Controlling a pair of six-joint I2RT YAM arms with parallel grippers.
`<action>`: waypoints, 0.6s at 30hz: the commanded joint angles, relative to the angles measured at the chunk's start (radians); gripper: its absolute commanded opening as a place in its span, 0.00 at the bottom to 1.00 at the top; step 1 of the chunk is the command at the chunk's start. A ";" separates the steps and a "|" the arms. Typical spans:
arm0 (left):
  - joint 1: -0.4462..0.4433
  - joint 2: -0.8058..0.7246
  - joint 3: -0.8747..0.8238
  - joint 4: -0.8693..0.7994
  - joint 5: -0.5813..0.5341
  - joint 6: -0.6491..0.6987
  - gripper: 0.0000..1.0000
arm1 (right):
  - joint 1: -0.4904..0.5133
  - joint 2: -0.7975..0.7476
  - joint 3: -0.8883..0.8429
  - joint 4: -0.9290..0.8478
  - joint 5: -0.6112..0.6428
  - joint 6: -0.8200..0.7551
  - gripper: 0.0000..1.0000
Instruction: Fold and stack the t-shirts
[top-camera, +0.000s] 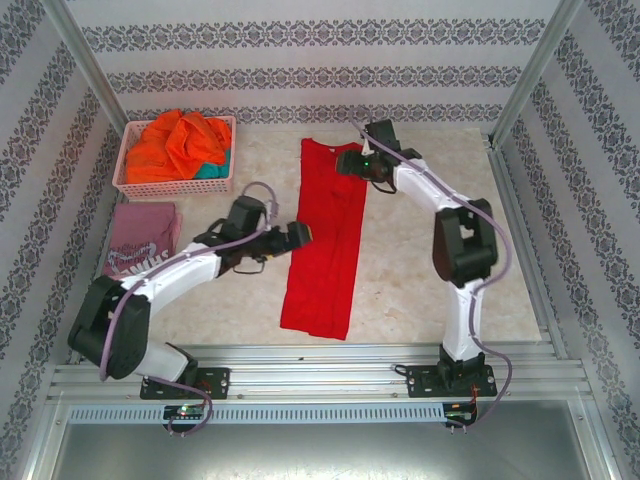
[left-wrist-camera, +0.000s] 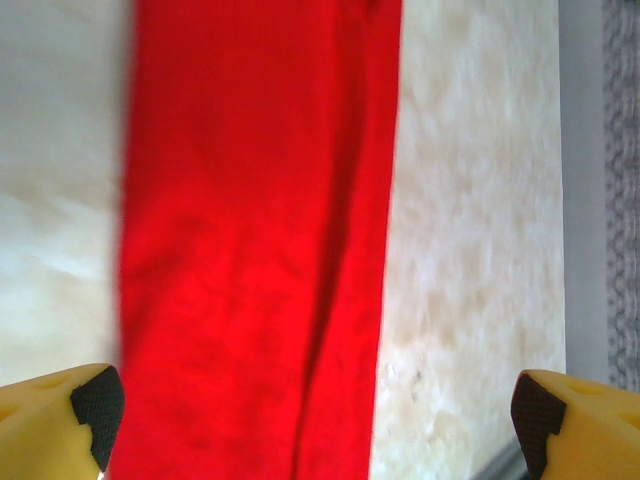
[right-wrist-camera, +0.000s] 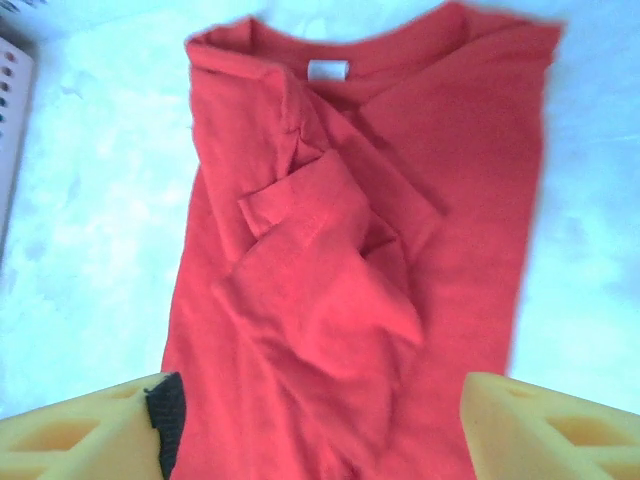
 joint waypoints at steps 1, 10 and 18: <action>0.089 -0.021 -0.035 0.006 -0.050 0.067 1.00 | -0.005 -0.156 -0.204 0.135 0.082 -0.097 0.76; 0.216 0.050 -0.010 0.090 -0.002 0.142 1.00 | 0.118 -0.504 -0.626 0.170 -0.158 -0.670 0.77; 0.299 0.106 -0.004 0.142 0.057 0.106 1.00 | 0.407 -0.599 -0.744 -0.041 -0.261 -0.921 0.75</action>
